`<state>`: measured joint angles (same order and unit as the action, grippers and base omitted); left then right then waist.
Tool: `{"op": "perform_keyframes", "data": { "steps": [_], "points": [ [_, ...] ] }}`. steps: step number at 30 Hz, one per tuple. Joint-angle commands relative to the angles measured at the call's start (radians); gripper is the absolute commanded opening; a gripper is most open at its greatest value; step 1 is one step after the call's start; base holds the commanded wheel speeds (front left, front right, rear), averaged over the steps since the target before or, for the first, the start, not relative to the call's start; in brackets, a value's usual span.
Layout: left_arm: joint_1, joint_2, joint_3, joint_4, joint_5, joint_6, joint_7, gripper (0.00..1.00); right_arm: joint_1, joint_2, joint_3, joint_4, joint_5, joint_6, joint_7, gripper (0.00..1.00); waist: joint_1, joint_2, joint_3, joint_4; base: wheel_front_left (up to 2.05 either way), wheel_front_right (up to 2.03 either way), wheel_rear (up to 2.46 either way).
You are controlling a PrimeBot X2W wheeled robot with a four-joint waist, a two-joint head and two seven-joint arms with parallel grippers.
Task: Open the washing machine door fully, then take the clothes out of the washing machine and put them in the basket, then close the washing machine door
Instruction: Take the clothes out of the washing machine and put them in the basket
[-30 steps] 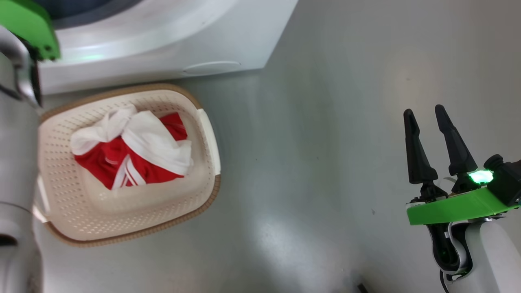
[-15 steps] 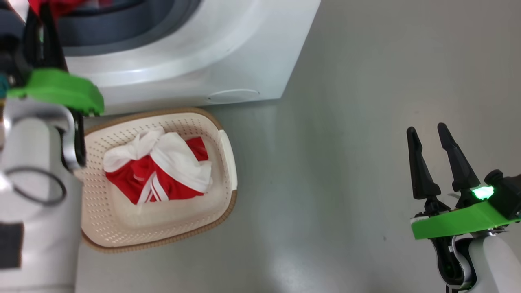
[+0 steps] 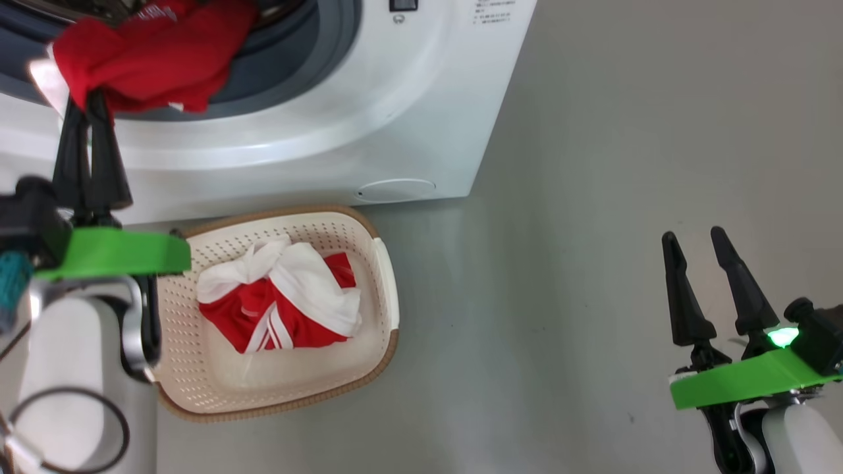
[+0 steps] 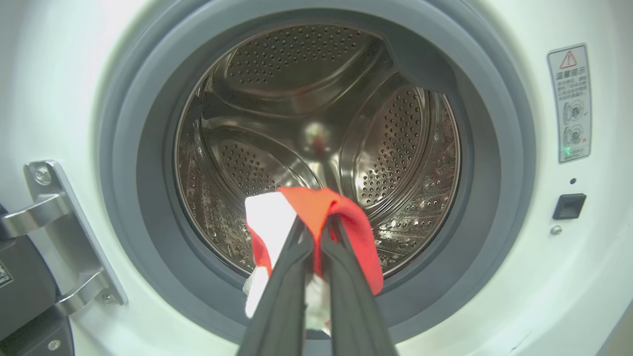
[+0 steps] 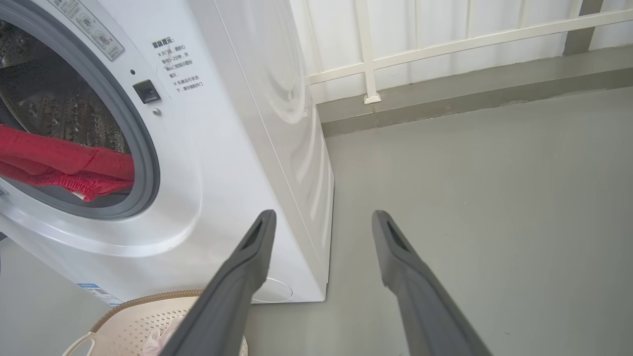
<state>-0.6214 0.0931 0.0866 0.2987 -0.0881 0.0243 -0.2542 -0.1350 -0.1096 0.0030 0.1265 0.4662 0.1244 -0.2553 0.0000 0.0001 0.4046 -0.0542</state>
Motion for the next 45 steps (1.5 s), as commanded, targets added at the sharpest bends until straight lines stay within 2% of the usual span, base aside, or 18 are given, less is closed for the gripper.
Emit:
{"op": "perform_keyframes", "data": {
  "steps": [1,14,20,24,31,45],
  "points": [
    [0.031,0.025,0.035,-0.06,0.012,-0.009,-0.008,0.0,0.022,-0.008,0.014,-0.02,0.0,0.006,-0.006,1.0,0.0,-0.0001,-0.019,0.01,0.0,0.0,0.0],
    [0.18,-0.014,0.06,-0.333,0.033,-0.025,-0.008,0.0,0.052,-0.014,0.013,-0.019,0.002,0.006,-0.006,1.0,0.0,-0.0001,-0.063,0.026,0.0,0.0,0.0],
    [0.228,-0.029,0.05,-0.348,0.025,-0.027,-0.008,0.0,0.056,-0.015,0.014,-0.023,0.002,0.006,-0.006,1.0,0.0,-0.0001,-0.052,0.032,0.0,0.0,0.0],
    [0.25,-0.036,0.036,-0.29,0.016,-0.027,-0.008,0.0,0.041,-0.013,0.021,-0.028,0.002,0.006,-0.006,1.0,0.0,-0.0001,-0.023,0.028,0.0,0.0,0.0],
    [0.259,-0.041,0.009,-0.099,-0.009,-0.034,-0.008,0.0,0.014,-0.008,0.022,-0.033,0.006,0.006,-0.006,1.0,0.0,-0.0001,0.05,0.016,0.0,0.0,0.0],
    [0.102,-0.043,0.001,0.304,0.025,-0.065,-0.008,0.0,-0.062,0.005,0.026,-0.05,0.005,0.006,-0.006,1.0,0.0,-0.0001,0.216,-0.027,0.0,0.0,0.0]
  ]
}}
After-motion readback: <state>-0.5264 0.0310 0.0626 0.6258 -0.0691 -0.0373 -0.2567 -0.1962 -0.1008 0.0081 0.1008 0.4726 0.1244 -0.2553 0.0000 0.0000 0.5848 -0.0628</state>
